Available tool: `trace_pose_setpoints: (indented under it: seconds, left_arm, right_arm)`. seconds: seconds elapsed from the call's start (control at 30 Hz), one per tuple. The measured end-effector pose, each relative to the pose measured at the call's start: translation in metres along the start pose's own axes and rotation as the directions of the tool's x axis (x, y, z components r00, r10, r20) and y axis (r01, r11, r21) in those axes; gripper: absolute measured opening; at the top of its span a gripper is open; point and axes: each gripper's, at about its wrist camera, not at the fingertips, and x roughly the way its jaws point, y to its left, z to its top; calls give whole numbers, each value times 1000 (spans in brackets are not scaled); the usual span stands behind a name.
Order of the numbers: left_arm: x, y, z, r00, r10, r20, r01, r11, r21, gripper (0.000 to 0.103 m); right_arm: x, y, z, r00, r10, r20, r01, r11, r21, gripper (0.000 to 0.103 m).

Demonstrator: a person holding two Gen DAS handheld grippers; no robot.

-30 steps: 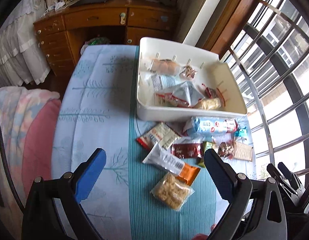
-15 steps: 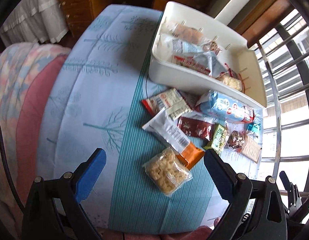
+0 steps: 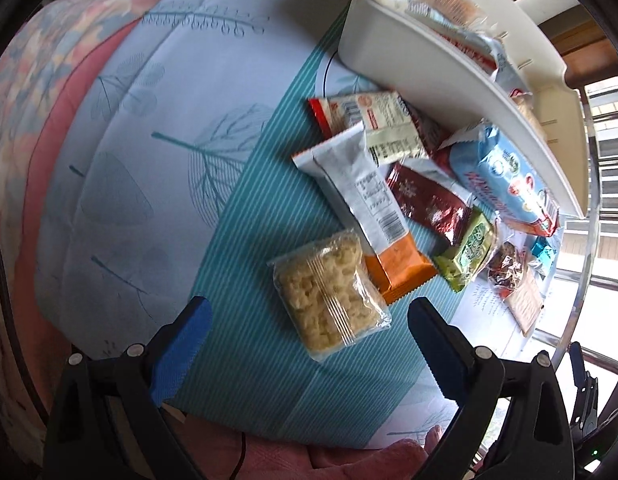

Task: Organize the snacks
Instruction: 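Lower the left tool onto the clear puffed-corn bag while the right tool approaches the tan paper pack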

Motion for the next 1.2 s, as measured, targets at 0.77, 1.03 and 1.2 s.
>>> trace_pose_setpoints:
  seconds: [0.77,1.03,1.2]
  left_arm:
    - [76,4,-9,987,2,-163,-31,984,-177,98]
    - [90,15,1,981,-8,-195,-34,977,-211,98]
    - [95,16,-1,979,-20,-202,-28,972,-233,95]
  right_arm:
    - [81,-4,5,989,144,-23,-146,986,-85,66]
    - [94,-9,11,987,159,14,-158,985,-69,71]
    - [103,-18,16,982,186,27,-184,982,-43,78]
